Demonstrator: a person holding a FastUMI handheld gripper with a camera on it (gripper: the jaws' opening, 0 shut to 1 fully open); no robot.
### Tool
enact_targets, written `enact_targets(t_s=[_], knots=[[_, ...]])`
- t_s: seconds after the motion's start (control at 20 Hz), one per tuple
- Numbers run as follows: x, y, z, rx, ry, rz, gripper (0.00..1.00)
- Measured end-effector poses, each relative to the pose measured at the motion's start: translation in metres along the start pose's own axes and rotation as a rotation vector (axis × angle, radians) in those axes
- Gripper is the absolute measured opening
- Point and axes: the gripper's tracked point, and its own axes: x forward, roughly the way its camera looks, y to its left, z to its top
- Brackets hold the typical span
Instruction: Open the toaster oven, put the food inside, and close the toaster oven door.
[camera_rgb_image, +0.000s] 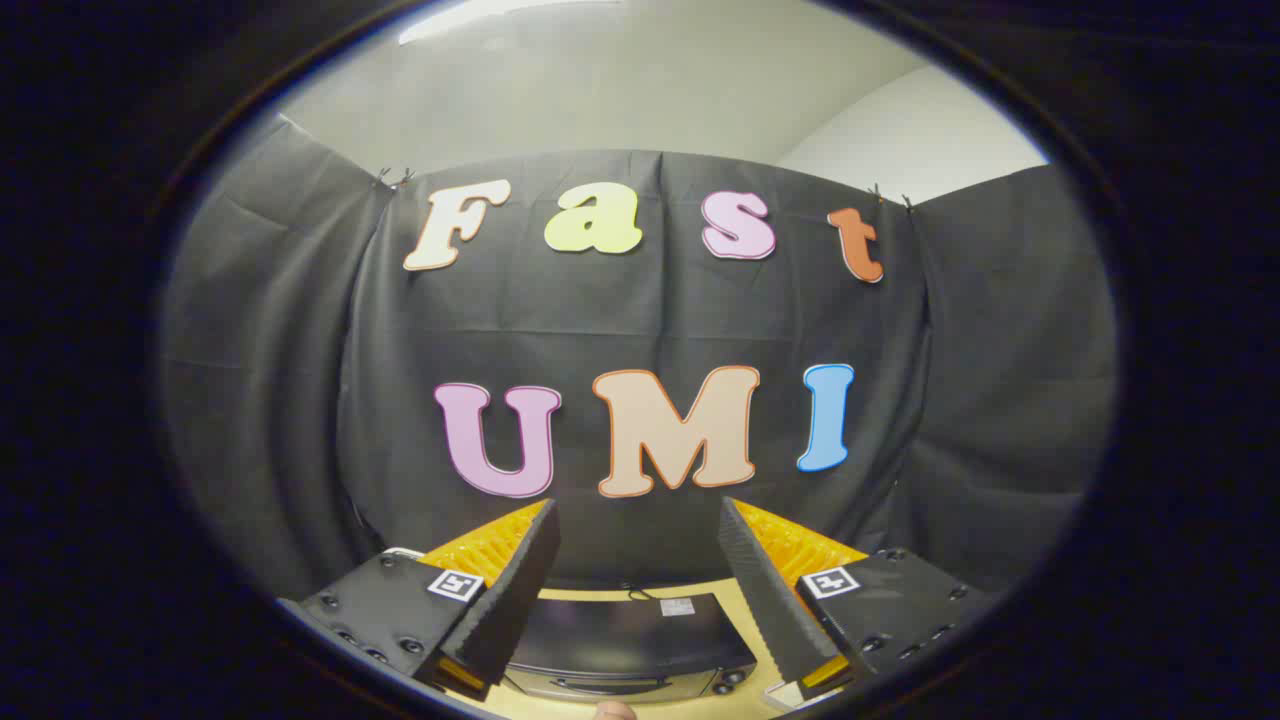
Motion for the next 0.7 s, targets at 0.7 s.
enact_targets(t_s=[0.7], knots=[[0.0004,-0.0074,0.0015,-0.007,-0.008,-0.028,1.00]])
